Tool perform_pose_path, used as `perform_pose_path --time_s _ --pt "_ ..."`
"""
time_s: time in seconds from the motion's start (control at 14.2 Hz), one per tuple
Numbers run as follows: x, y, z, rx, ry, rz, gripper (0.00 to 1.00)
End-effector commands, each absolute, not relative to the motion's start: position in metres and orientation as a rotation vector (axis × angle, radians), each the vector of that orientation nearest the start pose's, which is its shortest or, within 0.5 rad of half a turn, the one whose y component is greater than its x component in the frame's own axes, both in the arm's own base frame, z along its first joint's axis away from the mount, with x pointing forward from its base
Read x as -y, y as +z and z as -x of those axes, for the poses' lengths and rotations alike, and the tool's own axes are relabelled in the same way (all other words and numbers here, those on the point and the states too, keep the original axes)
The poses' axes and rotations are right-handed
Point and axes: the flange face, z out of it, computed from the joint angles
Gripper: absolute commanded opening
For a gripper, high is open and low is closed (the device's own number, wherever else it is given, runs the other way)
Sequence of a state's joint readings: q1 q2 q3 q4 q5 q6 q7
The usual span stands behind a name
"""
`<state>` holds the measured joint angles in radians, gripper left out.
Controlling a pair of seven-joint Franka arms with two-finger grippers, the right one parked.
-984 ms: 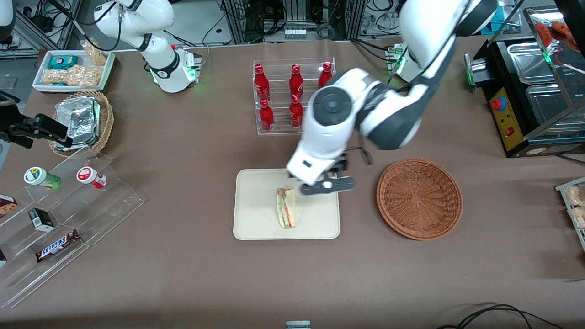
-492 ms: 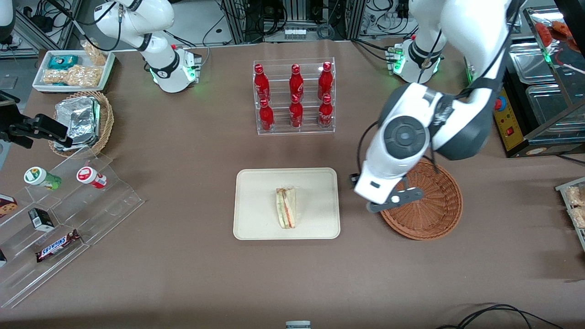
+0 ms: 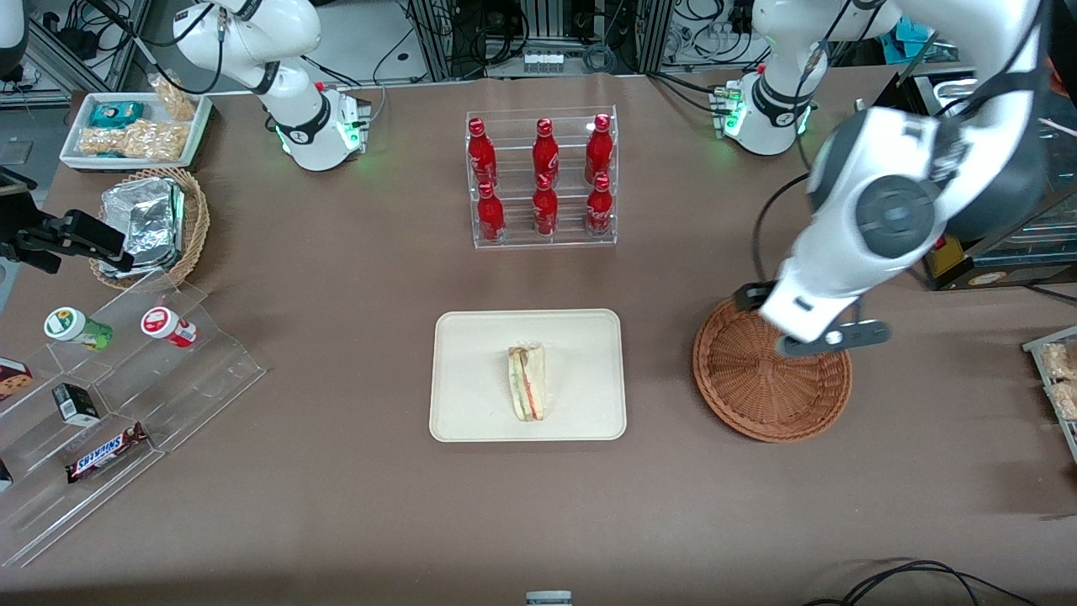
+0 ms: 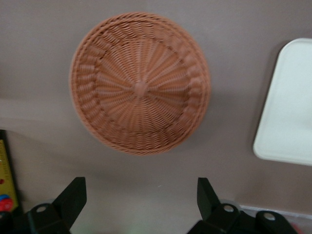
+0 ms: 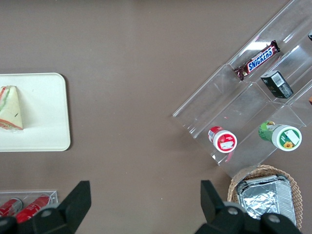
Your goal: Place sandwich from basket to tray
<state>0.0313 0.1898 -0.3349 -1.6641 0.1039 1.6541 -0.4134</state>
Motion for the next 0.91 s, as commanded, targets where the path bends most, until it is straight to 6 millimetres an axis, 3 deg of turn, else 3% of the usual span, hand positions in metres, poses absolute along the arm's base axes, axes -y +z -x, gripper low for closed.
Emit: perform_pose_path --time_s 0.0,0.35,0.84 --pt "0.129 0.502 -0.552 0.091 0.271 3.028 1.00" --pt "0.092 0.543 -0.546 0.017 0.185 3.043 1.00" --pt "0.013 0.597 -0.541 -0.112 0.041 3.146 1.00"
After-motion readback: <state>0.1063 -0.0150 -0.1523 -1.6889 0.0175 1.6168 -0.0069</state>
